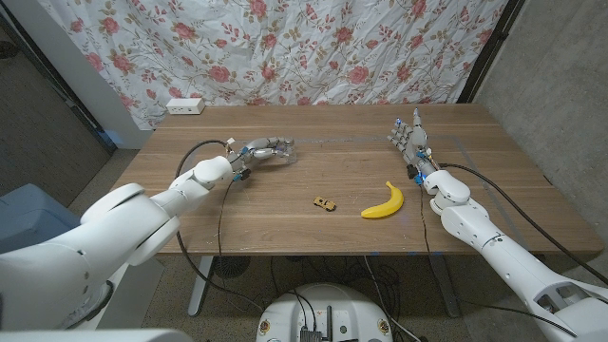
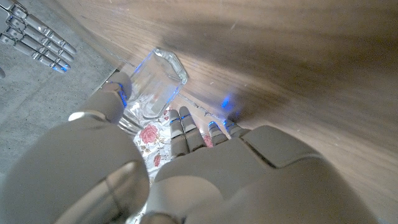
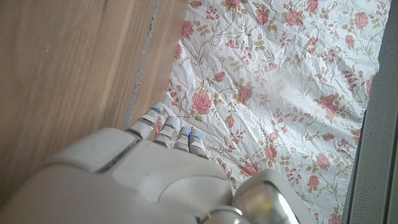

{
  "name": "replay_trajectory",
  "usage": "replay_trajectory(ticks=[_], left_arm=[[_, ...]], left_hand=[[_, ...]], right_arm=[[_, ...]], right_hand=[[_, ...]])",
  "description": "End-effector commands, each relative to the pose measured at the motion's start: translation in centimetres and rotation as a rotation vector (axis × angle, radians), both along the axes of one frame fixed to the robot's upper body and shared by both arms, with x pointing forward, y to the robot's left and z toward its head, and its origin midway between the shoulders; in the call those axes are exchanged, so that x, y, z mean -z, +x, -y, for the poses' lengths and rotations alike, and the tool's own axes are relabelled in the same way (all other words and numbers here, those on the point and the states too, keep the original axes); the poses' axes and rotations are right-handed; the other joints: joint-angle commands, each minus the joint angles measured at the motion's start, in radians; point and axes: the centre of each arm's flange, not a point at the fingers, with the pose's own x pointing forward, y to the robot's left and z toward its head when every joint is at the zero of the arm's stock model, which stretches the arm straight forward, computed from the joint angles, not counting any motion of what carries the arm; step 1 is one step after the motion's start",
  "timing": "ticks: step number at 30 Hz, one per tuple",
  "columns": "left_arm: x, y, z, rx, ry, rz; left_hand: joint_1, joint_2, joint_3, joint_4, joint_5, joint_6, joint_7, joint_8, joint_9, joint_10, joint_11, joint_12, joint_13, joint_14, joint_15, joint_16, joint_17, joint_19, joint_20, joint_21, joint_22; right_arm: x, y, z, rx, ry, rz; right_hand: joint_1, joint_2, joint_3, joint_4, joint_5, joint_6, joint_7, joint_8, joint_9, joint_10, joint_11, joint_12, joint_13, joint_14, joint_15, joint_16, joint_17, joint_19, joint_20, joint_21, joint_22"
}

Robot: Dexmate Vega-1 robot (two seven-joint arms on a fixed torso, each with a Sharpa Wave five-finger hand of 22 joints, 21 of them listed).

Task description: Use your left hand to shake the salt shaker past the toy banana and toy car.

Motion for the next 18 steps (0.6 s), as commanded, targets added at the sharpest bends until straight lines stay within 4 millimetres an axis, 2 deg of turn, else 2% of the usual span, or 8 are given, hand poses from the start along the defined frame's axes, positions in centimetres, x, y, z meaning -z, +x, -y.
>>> replay_trajectory(ticks=[1, 7, 18], left_arm=[[0.26, 0.45, 0.98, -0.021, 0.006, -0.004], [0.22, 0.19, 1.42, -0.009, 0.006, 0.020], [0.23, -0.40, 1.35, 0.002, -0.017, 0.068]], left_hand=[[0.024, -0.002, -0.006, 0.000, 0.003, 0.036, -0.004, 0.016, 0.005, 0.039, -0.016, 0.006, 0.005, 0.027, -0.014, 0.007, 0.003, -0.026, 0.005, 0.006, 0.003], [0.050, -0.006, -0.018, 0.000, 0.003, 0.096, -0.009, 0.039, 0.006, 0.095, -0.033, 0.009, 0.007, 0.071, -0.027, 0.009, 0.003, -0.003, 0.001, 0.006, 0.003], [0.087, -0.008, -0.040, 0.002, 0.004, 0.164, -0.025, 0.066, 0.008, 0.165, -0.040, 0.006, 0.008, 0.122, -0.043, 0.007, 0.003, 0.039, -0.014, 0.008, 0.003]], right_arm=[[0.01, 0.00, 0.00, 0.000, 0.000, 0.000], [0.01, -0.02, -0.02, 0.000, 0.000, 0.000], [0.01, 0.00, -0.01, 0.000, 0.000, 0.000]], right_hand=[[-0.006, 0.099, -0.001, 0.006, 0.006, 0.000, 0.009, 0.004, 0.004, -0.005, -0.001, 0.008, 0.003, -0.007, -0.035, 0.004, 0.005, 0.007, 0.001, 0.006, 0.005], [-0.006, 0.099, -0.001, 0.006, 0.006, -0.001, 0.008, 0.003, 0.004, -0.006, -0.001, 0.007, 0.003, -0.007, -0.034, 0.004, 0.005, 0.007, 0.000, 0.006, 0.005], [-0.006, 0.099, -0.001, 0.006, 0.006, -0.001, 0.009, 0.003, 0.004, -0.005, -0.001, 0.008, 0.003, -0.006, -0.034, 0.004, 0.005, 0.007, 0.000, 0.006, 0.005]])
